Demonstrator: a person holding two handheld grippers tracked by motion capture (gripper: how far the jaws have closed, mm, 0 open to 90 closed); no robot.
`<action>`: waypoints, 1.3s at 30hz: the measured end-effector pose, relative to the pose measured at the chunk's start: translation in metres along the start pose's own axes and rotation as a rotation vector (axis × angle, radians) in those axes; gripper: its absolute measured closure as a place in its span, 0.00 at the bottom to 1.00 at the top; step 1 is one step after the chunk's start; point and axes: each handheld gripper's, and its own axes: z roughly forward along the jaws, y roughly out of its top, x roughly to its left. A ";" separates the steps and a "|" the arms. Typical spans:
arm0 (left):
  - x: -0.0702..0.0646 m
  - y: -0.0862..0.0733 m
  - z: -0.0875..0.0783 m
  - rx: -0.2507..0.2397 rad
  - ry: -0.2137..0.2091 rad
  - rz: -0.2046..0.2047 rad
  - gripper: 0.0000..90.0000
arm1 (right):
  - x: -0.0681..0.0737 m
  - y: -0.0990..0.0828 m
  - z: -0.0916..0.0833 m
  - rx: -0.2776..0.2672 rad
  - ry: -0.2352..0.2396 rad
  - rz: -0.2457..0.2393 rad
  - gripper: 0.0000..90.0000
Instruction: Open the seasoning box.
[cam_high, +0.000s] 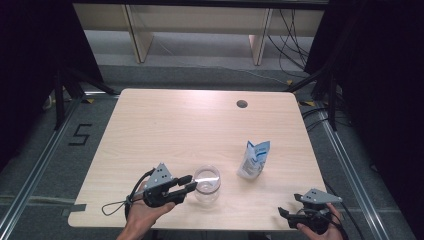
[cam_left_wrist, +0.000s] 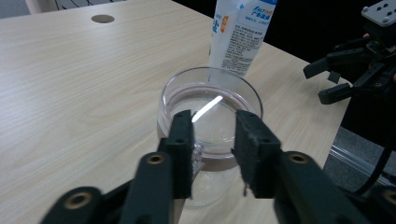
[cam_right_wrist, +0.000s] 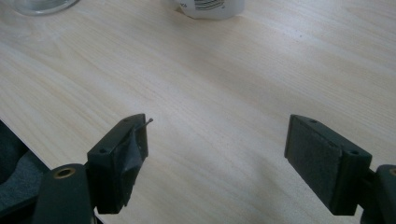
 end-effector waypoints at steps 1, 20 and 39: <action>-0.001 0.000 -0.001 -0.001 0.006 -0.014 0.80 | 0.000 0.000 0.000 0.000 0.000 0.000 0.25; 0.001 0.000 -0.003 -0.029 0.038 0.051 0.99 | 0.051 0.034 0.014 -0.181 0.148 -0.171 0.41; 0.005 -0.005 0.000 -0.014 0.059 0.039 0.99 | 0.075 0.067 0.037 -0.249 0.176 -0.285 0.63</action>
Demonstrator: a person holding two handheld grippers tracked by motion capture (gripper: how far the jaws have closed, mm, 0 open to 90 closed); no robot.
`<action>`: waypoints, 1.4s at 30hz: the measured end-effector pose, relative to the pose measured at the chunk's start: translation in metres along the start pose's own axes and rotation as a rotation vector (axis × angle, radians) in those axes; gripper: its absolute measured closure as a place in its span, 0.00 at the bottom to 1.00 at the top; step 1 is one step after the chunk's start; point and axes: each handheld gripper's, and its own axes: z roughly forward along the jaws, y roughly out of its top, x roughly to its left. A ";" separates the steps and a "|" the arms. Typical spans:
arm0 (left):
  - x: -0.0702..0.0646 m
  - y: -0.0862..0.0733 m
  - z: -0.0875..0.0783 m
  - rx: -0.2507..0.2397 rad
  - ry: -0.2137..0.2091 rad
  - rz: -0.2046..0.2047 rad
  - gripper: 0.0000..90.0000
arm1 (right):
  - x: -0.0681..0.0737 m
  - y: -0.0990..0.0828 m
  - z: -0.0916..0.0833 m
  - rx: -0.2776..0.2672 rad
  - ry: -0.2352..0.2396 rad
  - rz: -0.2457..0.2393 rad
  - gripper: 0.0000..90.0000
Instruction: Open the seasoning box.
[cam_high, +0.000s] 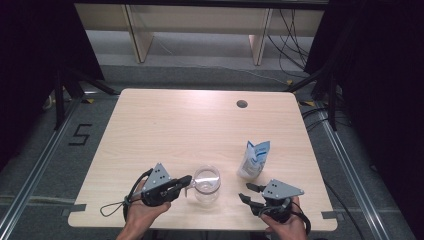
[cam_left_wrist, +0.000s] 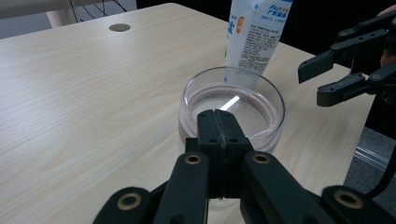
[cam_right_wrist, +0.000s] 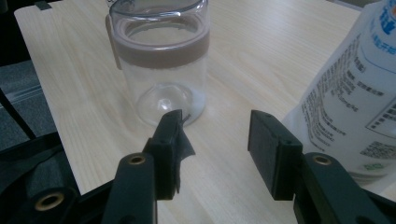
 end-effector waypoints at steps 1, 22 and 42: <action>0.000 -0.001 0.001 0.002 -0.002 0.001 0.99 | 0.001 0.000 0.002 0.002 0.007 0.007 0.63; -0.002 -0.007 0.002 -0.026 0.012 0.012 0.99 | 0.005 0.011 0.022 -0.042 0.044 -0.027 0.86; -0.003 -0.012 0.001 -0.057 0.021 0.021 0.99 | 0.009 0.018 0.031 -0.048 0.067 -0.033 0.96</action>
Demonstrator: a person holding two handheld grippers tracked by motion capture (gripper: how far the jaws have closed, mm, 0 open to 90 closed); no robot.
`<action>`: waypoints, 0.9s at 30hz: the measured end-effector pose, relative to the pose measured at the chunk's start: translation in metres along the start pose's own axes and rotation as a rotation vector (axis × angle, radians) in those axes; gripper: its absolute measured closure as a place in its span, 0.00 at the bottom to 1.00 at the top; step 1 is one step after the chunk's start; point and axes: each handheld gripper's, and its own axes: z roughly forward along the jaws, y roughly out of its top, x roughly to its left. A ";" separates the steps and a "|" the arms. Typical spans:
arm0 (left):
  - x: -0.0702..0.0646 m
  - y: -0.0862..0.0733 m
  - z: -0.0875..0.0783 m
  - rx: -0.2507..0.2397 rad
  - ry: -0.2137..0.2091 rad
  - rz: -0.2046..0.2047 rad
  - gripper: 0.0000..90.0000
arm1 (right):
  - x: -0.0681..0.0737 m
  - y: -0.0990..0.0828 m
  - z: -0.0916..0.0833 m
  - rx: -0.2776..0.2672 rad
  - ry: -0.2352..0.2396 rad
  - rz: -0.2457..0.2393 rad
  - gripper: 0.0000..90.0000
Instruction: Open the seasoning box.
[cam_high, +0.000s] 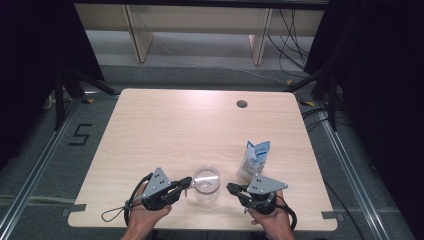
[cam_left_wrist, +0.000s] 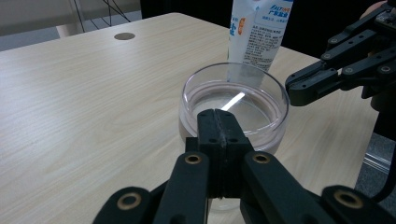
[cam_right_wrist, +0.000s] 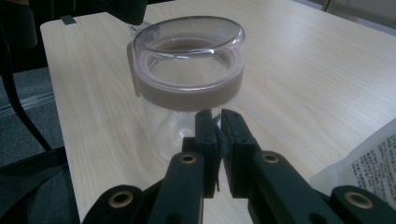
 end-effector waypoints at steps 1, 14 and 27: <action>0.000 0.000 0.000 -0.001 0.000 0.002 0.99 | -0.001 0.000 0.001 0.001 0.006 -0.006 0.96; 0.000 -0.004 0.000 -0.026 -0.001 -0.009 0.99 | -0.001 0.005 0.005 -0.007 0.014 -0.014 0.97; 0.001 -0.006 0.000 -0.039 -0.005 -0.001 0.99 | 0.000 0.011 0.011 -0.003 0.032 -0.026 0.98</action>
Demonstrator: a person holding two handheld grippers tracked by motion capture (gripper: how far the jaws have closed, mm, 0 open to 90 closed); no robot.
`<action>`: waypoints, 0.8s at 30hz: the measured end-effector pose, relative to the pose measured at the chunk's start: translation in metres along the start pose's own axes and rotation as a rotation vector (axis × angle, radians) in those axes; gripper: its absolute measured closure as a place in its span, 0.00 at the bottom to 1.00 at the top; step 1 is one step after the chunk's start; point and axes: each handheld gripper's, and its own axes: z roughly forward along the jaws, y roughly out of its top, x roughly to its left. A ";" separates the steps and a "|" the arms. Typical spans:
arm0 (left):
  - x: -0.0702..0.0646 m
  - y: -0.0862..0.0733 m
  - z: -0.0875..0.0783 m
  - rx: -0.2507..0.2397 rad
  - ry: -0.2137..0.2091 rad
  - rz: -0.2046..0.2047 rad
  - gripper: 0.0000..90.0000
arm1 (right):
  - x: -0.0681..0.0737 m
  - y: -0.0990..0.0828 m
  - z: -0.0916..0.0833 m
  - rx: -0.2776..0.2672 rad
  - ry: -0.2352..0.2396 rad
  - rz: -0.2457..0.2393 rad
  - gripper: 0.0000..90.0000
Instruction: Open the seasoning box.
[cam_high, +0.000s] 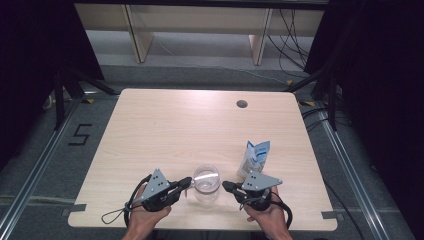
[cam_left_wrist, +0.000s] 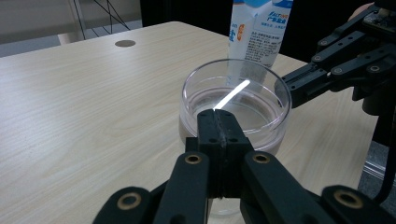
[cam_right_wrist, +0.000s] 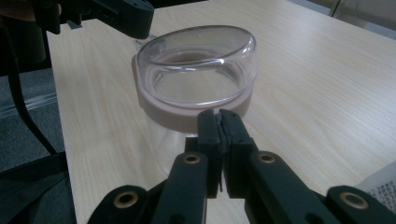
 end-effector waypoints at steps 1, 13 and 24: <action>0.000 0.000 0.000 -0.003 -0.001 -0.003 0.99 | 0.000 0.001 0.001 0.005 0.002 0.001 0.98; 0.001 -0.002 0.000 -0.012 -0.003 -0.005 0.99 | -0.002 0.004 0.003 0.012 0.003 -0.007 0.98; 0.000 -0.002 0.000 -0.020 -0.016 -0.009 0.99 | -0.001 0.009 0.005 0.002 0.006 -0.014 0.99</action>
